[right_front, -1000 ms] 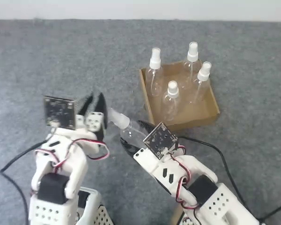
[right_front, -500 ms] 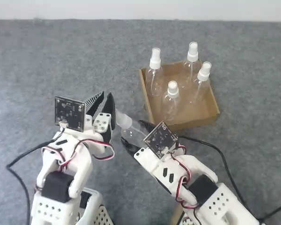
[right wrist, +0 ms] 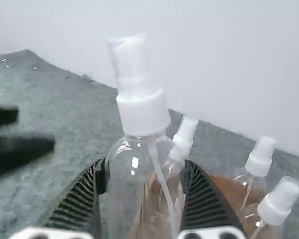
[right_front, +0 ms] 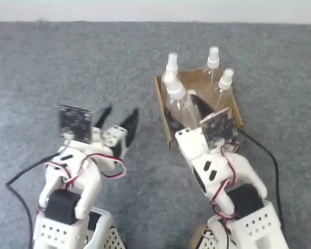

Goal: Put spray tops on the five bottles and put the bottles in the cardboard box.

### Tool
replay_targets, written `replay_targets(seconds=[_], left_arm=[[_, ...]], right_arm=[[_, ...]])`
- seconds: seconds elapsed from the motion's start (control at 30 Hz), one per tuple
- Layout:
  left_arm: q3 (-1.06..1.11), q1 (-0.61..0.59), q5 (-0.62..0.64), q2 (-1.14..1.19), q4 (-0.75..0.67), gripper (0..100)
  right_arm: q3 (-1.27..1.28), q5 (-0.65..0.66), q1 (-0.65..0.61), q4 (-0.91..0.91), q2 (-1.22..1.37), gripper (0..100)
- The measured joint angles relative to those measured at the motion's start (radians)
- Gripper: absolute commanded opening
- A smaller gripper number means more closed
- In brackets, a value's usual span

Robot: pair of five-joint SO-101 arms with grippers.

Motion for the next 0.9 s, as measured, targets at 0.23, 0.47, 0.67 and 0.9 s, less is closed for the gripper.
replay_targets(seconds=[0.23,0.47,0.67,0.9], left_arm=[[0.0,0.12,-0.005,-0.032,0.071,32],[0.092,0.153,-0.032,-0.173,0.06,33],[0.129,0.153,-0.046,-0.189,0.021,33],[0.127,0.13,-0.043,-0.195,0.015,33]], right_arm=[[-0.328,0.0,0.006,0.083,0.278,0.6],[-0.595,-0.146,-0.011,0.216,0.549,0.6],[-0.724,-0.155,-0.152,0.387,0.583,0.6],[-0.741,-0.109,-0.167,0.535,0.583,0.6]])
